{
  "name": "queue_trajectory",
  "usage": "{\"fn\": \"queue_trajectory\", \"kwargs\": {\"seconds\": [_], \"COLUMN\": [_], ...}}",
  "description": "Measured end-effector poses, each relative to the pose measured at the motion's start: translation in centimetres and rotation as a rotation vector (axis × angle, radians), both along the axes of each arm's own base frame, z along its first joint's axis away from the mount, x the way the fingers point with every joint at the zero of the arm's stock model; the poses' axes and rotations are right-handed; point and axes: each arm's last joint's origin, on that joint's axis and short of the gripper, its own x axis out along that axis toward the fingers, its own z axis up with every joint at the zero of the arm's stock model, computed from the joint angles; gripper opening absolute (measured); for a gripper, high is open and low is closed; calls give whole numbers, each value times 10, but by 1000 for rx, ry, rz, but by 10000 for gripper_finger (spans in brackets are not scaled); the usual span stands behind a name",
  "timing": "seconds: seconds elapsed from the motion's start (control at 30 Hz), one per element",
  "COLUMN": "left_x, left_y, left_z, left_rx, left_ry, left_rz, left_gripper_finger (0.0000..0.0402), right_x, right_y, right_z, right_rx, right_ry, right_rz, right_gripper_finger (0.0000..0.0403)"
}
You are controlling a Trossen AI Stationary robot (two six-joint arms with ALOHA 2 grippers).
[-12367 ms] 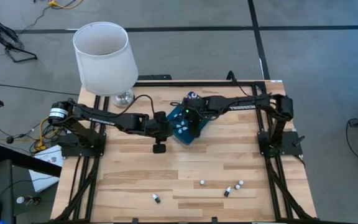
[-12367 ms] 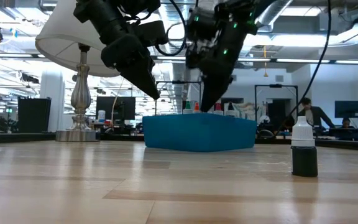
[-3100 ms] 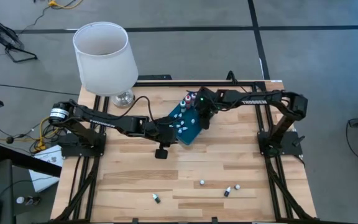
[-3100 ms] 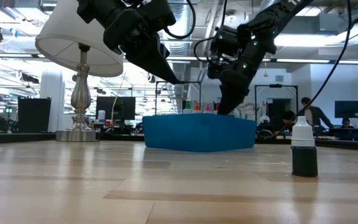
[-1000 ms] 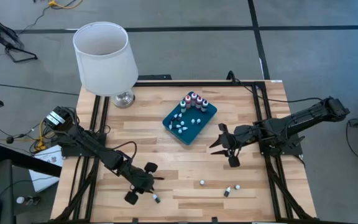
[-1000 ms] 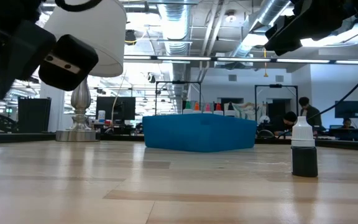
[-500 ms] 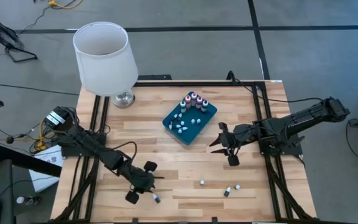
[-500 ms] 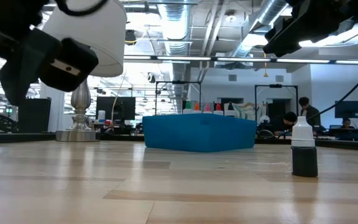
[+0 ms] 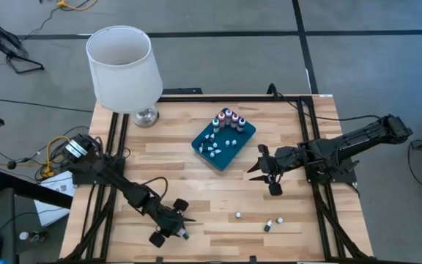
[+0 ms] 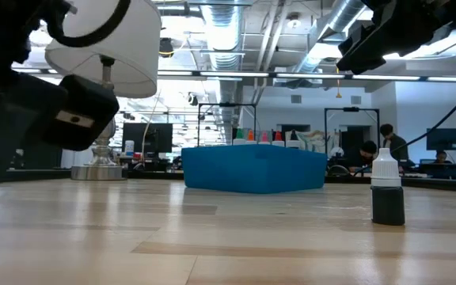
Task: Pick & Place food coloring
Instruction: Put the small green food coloring bottle into the blue container
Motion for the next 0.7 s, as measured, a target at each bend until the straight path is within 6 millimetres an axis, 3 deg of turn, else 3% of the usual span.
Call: {"fn": "queue_trajectory", "kwargs": {"seconds": [0.4, 0.7], "left_x": [1, 2], "left_y": [-1, -1], "left_z": [-15, -16], "left_rx": [32, 33], "left_ry": [33, 32], "left_rz": [1, 4], "left_gripper_finger": [146, 136], "right_x": [0, 0], "right_y": [0, 0], "right_z": [0, 0], "right_rx": [2, 1], "right_ry": [1, 4], "right_rz": [-1, -2], "right_gripper_finger": [120, 120]}}
